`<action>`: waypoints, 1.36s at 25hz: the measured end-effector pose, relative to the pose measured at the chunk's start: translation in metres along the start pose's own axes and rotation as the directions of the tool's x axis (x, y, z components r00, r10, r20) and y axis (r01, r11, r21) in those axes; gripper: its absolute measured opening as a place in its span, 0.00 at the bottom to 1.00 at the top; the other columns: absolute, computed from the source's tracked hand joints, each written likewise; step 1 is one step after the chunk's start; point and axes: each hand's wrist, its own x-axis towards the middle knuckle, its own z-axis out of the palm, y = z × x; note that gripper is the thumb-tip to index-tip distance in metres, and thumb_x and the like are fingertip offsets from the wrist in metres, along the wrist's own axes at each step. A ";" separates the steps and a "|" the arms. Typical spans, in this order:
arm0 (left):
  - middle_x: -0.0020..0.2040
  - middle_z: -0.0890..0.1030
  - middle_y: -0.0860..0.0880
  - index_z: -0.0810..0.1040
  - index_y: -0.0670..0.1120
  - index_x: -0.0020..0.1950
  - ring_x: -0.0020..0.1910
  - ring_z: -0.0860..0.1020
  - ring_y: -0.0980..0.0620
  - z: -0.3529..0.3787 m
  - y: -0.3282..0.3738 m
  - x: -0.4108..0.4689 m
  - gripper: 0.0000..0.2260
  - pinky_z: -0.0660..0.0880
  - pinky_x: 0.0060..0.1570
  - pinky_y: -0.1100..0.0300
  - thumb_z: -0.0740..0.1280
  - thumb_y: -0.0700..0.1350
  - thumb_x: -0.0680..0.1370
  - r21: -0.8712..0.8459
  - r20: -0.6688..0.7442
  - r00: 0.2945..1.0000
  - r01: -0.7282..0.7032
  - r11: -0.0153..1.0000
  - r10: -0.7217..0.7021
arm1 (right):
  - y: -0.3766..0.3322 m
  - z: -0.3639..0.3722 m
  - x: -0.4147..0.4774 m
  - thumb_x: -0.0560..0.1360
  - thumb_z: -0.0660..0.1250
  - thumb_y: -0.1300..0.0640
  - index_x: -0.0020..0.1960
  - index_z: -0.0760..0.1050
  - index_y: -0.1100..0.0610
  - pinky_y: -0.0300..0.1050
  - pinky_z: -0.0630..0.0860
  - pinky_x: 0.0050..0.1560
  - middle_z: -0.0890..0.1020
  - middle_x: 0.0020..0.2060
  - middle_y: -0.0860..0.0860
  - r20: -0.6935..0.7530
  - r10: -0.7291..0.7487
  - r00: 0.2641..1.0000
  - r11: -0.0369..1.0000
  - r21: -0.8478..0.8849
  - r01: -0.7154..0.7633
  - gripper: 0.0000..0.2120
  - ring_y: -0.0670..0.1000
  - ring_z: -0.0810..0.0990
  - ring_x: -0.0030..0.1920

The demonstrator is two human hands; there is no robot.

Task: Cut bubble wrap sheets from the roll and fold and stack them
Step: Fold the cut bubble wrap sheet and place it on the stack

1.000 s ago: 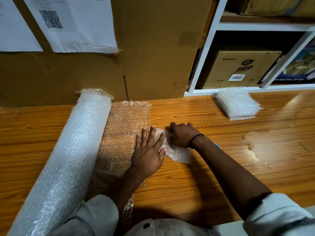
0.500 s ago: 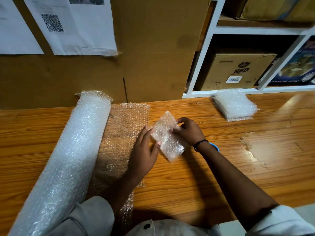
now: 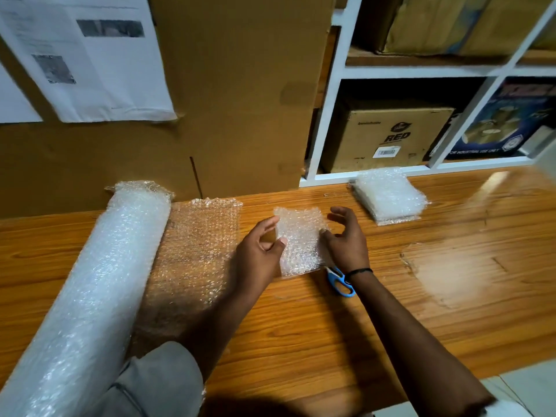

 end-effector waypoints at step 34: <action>0.74 0.74 0.43 0.64 0.46 0.81 0.72 0.74 0.47 0.295 0.077 0.143 0.25 0.68 0.65 0.64 0.64 0.42 0.84 0.311 0.009 0.978 0.197 0.930 -0.211 | 0.109 -0.144 0.228 0.87 0.50 0.48 0.84 0.54 0.51 0.60 0.45 0.81 0.53 0.84 0.52 0.575 -0.124 0.808 0.600 -0.605 0.523 0.26 0.59 0.46 0.84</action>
